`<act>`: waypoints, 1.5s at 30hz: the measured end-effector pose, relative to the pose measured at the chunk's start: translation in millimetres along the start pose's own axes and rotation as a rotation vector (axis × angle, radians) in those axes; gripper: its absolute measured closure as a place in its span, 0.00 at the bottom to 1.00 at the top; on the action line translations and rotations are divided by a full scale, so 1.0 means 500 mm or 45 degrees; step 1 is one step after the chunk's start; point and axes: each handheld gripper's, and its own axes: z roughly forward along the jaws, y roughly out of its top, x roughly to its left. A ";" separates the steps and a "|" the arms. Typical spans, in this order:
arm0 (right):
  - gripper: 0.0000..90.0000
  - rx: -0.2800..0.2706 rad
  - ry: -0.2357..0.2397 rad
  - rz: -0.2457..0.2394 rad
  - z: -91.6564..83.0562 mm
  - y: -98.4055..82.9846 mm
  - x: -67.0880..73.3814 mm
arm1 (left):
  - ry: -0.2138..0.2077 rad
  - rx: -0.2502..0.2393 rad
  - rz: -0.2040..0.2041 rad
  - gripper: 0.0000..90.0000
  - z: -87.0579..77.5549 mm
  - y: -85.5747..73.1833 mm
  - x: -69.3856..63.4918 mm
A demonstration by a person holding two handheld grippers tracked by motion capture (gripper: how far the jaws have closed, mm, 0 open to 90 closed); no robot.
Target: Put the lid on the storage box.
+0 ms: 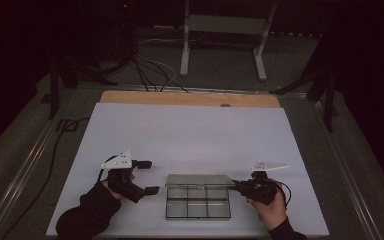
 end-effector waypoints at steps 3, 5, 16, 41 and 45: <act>1.00 0.019 -0.005 -0.003 0.000 -0.007 0.002 | 0.022 0.012 0.039 0.01 -0.001 -0.004 -0.001; 1.00 0.033 -0.019 -0.010 0.001 -0.013 0.004 | 0.002 0.018 0.030 0.01 -0.002 -0.006 0.000; 1.00 0.076 -0.149 -0.119 0.000 -0.025 0.030 | -0.013 -0.012 0.011 0.01 -0.009 -0.010 0.001; 0.85 0.082 -0.375 -0.285 -0.004 -0.025 0.027 | -0.034 -0.037 0.008 0.01 -0.011 -0.016 0.003; 0.65 0.045 -0.328 -0.277 -0.009 -0.022 0.018 | -0.033 -0.037 0.008 0.01 -0.011 -0.016 0.002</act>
